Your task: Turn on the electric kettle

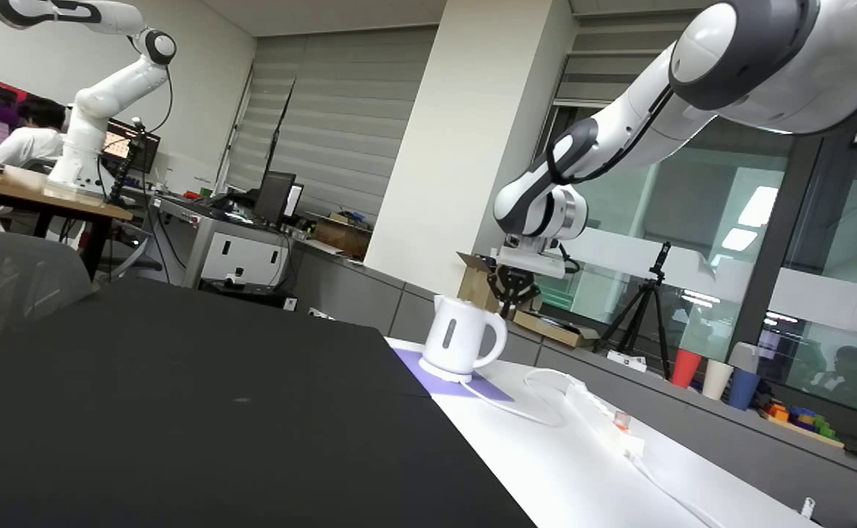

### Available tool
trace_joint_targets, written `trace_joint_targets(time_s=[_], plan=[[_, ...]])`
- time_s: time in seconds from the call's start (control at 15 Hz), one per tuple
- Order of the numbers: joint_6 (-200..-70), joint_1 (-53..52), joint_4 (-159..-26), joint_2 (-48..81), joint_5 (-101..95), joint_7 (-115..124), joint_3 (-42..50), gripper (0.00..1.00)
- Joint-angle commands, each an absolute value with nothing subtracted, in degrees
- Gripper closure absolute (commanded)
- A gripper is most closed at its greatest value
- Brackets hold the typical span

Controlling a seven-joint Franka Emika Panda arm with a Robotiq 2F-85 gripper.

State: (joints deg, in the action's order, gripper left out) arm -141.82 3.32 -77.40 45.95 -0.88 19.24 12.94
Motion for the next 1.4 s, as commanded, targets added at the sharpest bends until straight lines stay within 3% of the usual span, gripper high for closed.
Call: trace_joint_targets(time_s=[0.0,0.53,1.07,1.33], plan=[[-143.3,3.7,-76.0,46.8,0.1,20.8,12.1,1.00],[-143.6,3.6,-76.5,46.6,2.3,21.2,12.0,1.00],[-140.5,-0.4,-73.3,44.6,-6.6,22.1,17.8,1.00],[-134.4,2.2,-71.6,42.5,-5.1,17.7,14.4,1.00]])
